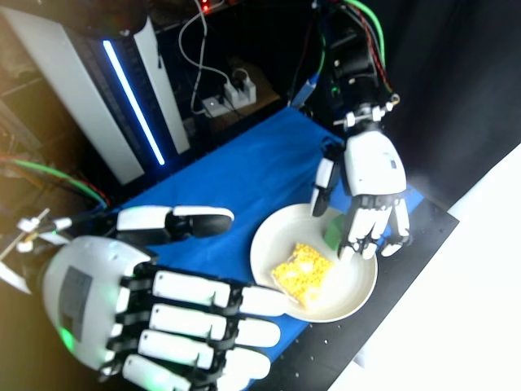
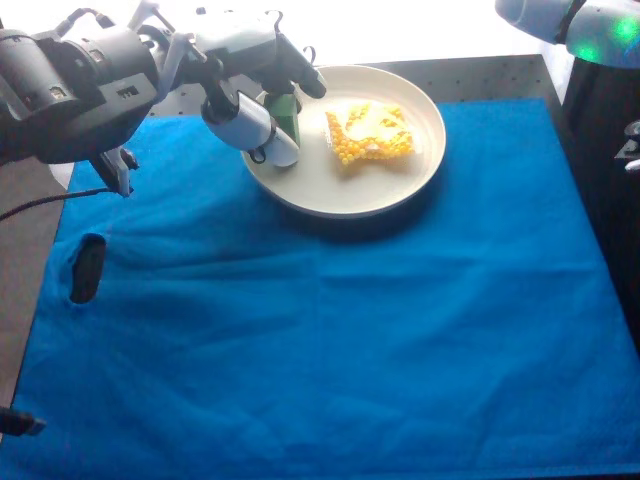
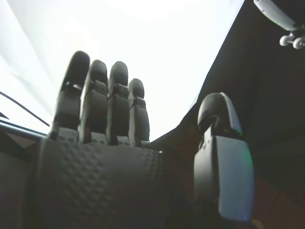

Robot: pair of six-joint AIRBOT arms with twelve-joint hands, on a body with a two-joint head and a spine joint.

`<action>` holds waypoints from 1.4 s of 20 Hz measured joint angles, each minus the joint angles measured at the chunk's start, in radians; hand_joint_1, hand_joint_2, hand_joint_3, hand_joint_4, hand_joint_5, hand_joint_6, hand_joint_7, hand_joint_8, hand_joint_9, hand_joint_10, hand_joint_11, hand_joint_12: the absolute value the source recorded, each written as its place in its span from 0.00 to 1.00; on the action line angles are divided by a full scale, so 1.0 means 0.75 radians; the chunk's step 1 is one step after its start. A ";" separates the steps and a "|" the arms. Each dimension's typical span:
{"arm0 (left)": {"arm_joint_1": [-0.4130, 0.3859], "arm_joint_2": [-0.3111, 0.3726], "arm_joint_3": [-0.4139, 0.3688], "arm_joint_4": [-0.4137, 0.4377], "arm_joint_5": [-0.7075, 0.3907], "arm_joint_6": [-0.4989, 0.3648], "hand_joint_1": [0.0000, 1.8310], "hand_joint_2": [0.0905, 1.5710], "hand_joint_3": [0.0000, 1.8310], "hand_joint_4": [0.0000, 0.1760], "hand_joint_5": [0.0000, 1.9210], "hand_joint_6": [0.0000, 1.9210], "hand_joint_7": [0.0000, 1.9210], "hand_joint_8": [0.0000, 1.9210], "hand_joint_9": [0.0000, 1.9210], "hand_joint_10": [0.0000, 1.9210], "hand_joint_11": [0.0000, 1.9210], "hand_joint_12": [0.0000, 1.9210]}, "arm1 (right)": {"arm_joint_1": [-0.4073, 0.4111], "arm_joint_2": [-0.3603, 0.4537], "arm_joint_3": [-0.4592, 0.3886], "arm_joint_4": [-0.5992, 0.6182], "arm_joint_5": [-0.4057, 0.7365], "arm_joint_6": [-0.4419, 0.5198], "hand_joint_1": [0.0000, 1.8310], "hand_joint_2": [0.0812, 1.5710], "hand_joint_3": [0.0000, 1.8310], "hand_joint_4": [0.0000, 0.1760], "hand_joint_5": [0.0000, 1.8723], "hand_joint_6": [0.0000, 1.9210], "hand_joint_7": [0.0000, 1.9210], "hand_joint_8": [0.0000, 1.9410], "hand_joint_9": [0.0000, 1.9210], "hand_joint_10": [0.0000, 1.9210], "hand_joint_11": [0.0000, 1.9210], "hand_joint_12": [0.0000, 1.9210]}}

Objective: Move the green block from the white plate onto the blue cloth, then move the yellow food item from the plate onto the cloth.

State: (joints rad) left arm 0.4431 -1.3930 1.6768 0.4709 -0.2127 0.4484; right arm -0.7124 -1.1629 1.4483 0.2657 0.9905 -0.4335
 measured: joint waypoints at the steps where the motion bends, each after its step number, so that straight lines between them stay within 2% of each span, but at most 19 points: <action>1: 0.006 -0.005 0.011 -0.006 0.002 -0.001 0.59 0.57 0.00 0.00 0.38 0.00 0.45 0.00 0.39 0.01 0.00 0.71 | 0.000 0.000 0.000 0.000 -0.001 0.000 0.31 0.67 0.00 0.23 0.19 0.00 0.25 0.00 0.20 0.01 0.00 0.56; 2: 0.008 -0.007 0.016 -0.012 0.002 -0.001 0.59 0.57 0.00 0.00 0.38 0.00 0.45 0.00 0.39 0.01 0.00 0.71 | 0.000 0.000 0.000 -0.002 0.000 0.000 0.31 0.67 0.00 0.23 0.19 0.00 0.25 0.00 0.20 0.01 0.00 0.56; 6: 0.019 -0.021 0.042 -0.024 0.015 0.000 0.64 0.56 0.00 0.00 0.47 0.01 0.53 0.01 0.49 0.04 0.22 0.65 | 0.000 0.003 -0.004 -0.008 0.001 0.000 0.30 0.69 0.00 0.28 0.19 0.00 0.25 0.00 0.20 0.00 0.00 0.54; 7: 0.019 -0.026 0.049 -0.026 0.013 0.000 0.69 0.63 0.00 0.00 0.53 0.30 0.61 0.33 0.53 0.05 0.25 0.62 | 0.000 0.003 -0.004 -0.012 0.002 0.000 0.30 0.68 0.00 0.33 0.19 0.00 0.26 0.00 0.21 0.00 0.00 0.54; 8: 0.019 -0.029 0.055 -0.029 0.014 -0.001 0.69 0.66 0.00 0.00 0.51 0.41 0.59 0.44 0.55 0.05 0.23 0.63 | 0.000 0.003 -0.006 -0.010 0.002 -0.001 0.31 0.68 0.00 0.36 0.20 0.00 0.26 0.00 0.21 0.00 0.00 0.54; 10: 0.022 -0.034 0.064 -0.035 0.019 -0.001 0.68 0.68 0.00 0.00 0.51 0.46 0.56 0.49 0.56 0.04 0.27 0.58 | 0.000 0.003 -0.007 -0.010 0.002 -0.001 0.30 0.68 0.00 0.43 0.20 0.00 0.25 0.00 0.21 0.00 0.00 0.54; 11: 0.022 -0.036 0.068 -0.036 0.019 -0.001 0.74 0.67 0.01 0.00 0.52 0.46 0.52 0.49 0.50 0.47 0.32 0.57 | 0.000 0.005 -0.007 -0.011 0.002 -0.001 0.29 0.68 0.00 0.52 0.20 0.00 0.25 0.00 0.21 0.00 0.00 0.53; 14: 0.022 -0.042 0.077 -0.060 0.019 -0.001 0.75 0.70 0.00 0.00 0.51 0.52 0.47 0.52 0.43 0.66 0.31 0.60 | 0.000 0.005 -0.009 -0.017 0.005 -0.001 0.30 0.69 0.00 0.50 0.20 0.00 0.24 0.00 0.19 0.00 0.00 0.49; 15: 0.022 -0.042 0.077 -0.070 0.018 -0.001 0.75 0.69 0.00 0.00 0.54 0.50 0.49 0.50 0.44 0.65 0.30 0.61 | 0.000 0.007 -0.012 -0.017 0.005 0.000 0.30 0.69 0.00 0.53 0.20 0.00 0.24 0.00 0.19 0.00 0.00 0.49; 17: 0.022 -0.042 0.078 -0.091 0.006 0.000 0.68 0.69 0.00 0.00 0.58 0.42 0.46 0.57 0.44 0.14 0.22 0.62 | 0.000 0.008 -0.012 -0.020 0.009 0.000 0.29 0.69 0.00 0.55 0.20 0.00 0.23 0.00 0.19 0.00 0.01 0.50; 19: 0.021 -0.019 0.055 -0.098 -0.007 0.001 0.67 0.70 0.00 0.00 0.57 0.45 0.44 0.59 0.43 0.09 0.18 0.61 | 0.000 0.008 -0.013 -0.022 0.010 -0.001 0.29 0.69 0.00 0.49 0.20 0.00 0.23 0.00 0.19 0.00 0.00 0.52; 20: 0.021 0.009 0.026 -0.099 -0.025 0.000 0.62 0.70 0.00 0.00 0.52 0.51 0.40 0.27 0.38 0.03 0.08 0.62 | 0.000 0.008 -0.014 -0.021 0.010 0.000 0.28 0.69 0.00 0.46 0.19 0.00 0.22 0.00 0.18 0.00 0.00 0.49; 21: 0.018 0.026 0.012 -0.099 -0.036 0.000 0.62 0.70 0.00 0.00 0.52 0.51 0.40 0.27 0.38 0.03 0.08 0.62 | 0.000 0.008 -0.014 -0.020 0.010 -0.001 0.28 0.69 0.00 0.46 0.19 0.00 0.22 0.00 0.18 0.00 0.00 0.49; 22: 0.014 0.049 -0.007 -0.099 -0.047 0.000 0.58 0.71 0.00 0.12 0.49 0.55 0.41 0.10 0.34 0.01 0.02 0.65 | 0.000 0.008 -0.014 -0.020 0.011 -0.001 0.28 0.69 0.00 0.45 0.19 0.00 0.22 0.00 0.17 0.00 0.00 0.49; 23: 0.010 0.084 -0.042 -0.097 -0.061 0.001 0.57 0.70 0.00 0.26 0.49 0.54 0.42 0.04 0.33 0.00 0.00 0.66 | 0.000 0.007 -0.014 -0.023 0.012 0.000 0.28 0.69 0.00 0.45 0.19 0.00 0.22 0.00 0.17 0.00 0.00 0.50; 24: 0.002 0.113 -0.072 -0.091 -0.075 0.000 0.62 0.67 0.00 0.00 0.55 0.45 0.45 0.03 0.37 0.02 0.04 0.74 | 0.000 0.007 -0.013 -0.022 0.012 -0.001 0.28 0.70 0.00 0.44 0.18 0.00 0.21 0.00 0.17 0.00 0.00 0.51; 26: -0.019 0.168 -0.133 -0.051 -0.099 0.001 0.63 0.64 0.00 0.00 0.61 0.34 0.46 0.01 0.35 0.01 0.03 0.76 | 0.000 0.007 -0.014 -0.026 0.015 0.000 0.28 0.71 0.00 0.35 0.18 0.00 0.21 0.00 0.19 0.00 0.00 0.58; 27: -0.022 0.202 -0.171 -0.038 -0.130 0.001 0.61 0.64 0.00 0.10 0.60 0.36 0.43 0.00 0.35 0.01 0.02 0.76 | 0.000 0.007 -0.014 -0.027 0.015 0.000 0.28 0.70 0.00 0.33 0.18 0.00 0.22 0.00 0.20 0.00 0.01 0.61; 28: -0.024 0.240 -0.214 -0.025 -0.153 0.000 0.61 0.66 0.00 0.05 0.56 0.42 0.42 0.00 0.34 0.00 0.04 0.72 | 0.000 0.007 -0.014 -0.025 0.016 -0.001 0.29 0.70 0.00 0.37 0.19 0.00 0.21 0.00 0.20 0.00 0.00 0.60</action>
State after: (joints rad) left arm 0.4248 -1.2129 1.5166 0.4522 -0.3271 0.4484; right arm -0.7124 -1.1576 1.4380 0.2466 1.0023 -0.4339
